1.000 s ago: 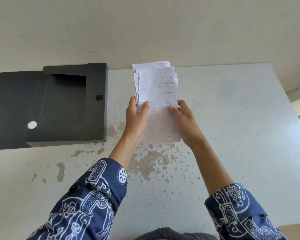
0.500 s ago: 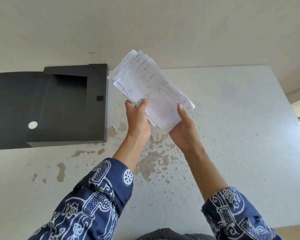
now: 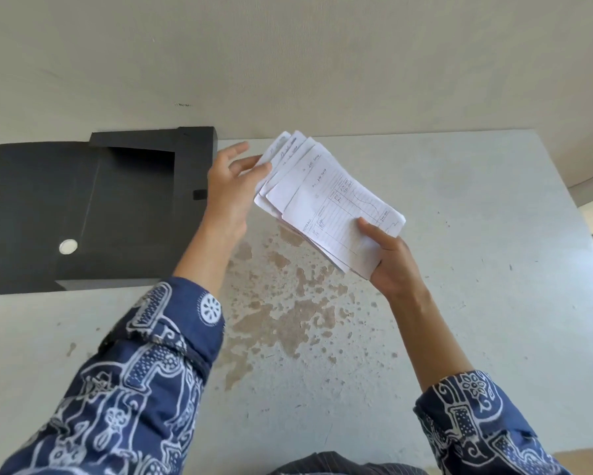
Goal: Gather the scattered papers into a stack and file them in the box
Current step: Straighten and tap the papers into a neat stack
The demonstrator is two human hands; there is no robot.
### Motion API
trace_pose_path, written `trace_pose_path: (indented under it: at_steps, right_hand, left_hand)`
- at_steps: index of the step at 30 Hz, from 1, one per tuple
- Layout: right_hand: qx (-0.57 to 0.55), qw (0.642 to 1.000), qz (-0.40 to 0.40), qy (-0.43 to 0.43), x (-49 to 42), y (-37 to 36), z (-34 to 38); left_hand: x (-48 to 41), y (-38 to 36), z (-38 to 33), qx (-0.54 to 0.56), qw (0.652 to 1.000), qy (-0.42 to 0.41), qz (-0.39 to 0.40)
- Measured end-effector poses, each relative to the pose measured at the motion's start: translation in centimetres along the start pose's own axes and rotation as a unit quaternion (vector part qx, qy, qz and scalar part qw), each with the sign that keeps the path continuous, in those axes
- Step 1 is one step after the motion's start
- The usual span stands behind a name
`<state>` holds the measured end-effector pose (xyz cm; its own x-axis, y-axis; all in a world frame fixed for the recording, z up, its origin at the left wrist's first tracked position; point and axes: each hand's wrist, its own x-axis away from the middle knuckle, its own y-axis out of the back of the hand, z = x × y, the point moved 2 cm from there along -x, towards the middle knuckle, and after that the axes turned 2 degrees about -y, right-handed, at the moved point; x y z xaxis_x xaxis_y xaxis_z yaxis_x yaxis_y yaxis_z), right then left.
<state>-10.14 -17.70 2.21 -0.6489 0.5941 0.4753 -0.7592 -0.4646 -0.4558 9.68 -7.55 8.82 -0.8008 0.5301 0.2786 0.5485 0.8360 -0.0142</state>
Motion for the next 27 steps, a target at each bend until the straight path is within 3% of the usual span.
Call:
trace_pose_path:
  at_steps: [5,11,15,23,27]
  right_hand:
    - [0.031,0.999,0.016,-0.004,0.1,-0.3,0.4]
    - [0.002,0.999,0.035,0.012,0.2,-1.2,1.2]
    - [0.055,0.997,0.053,0.011,0.6,-1.8,1.8]
    - [0.09,0.994,-0.051,-0.03,0.7,-2.1,1.9]
    - [0.047,0.995,-0.084,0.009,0.6,-2.2,2.2]
  left_hand:
    - [-0.8,-0.1,-0.8,-0.176,0.976,0.003,0.13]
    - [0.6,-1.3,0.4,-0.169,0.969,0.025,0.181]
    - [1.2,-1.6,1.0,-0.162,0.963,0.039,0.212]
    - [1.9,-1.6,1.4,-0.165,0.956,0.068,0.232]
    - [1.7,-1.5,1.9,-0.045,0.986,0.078,0.14]
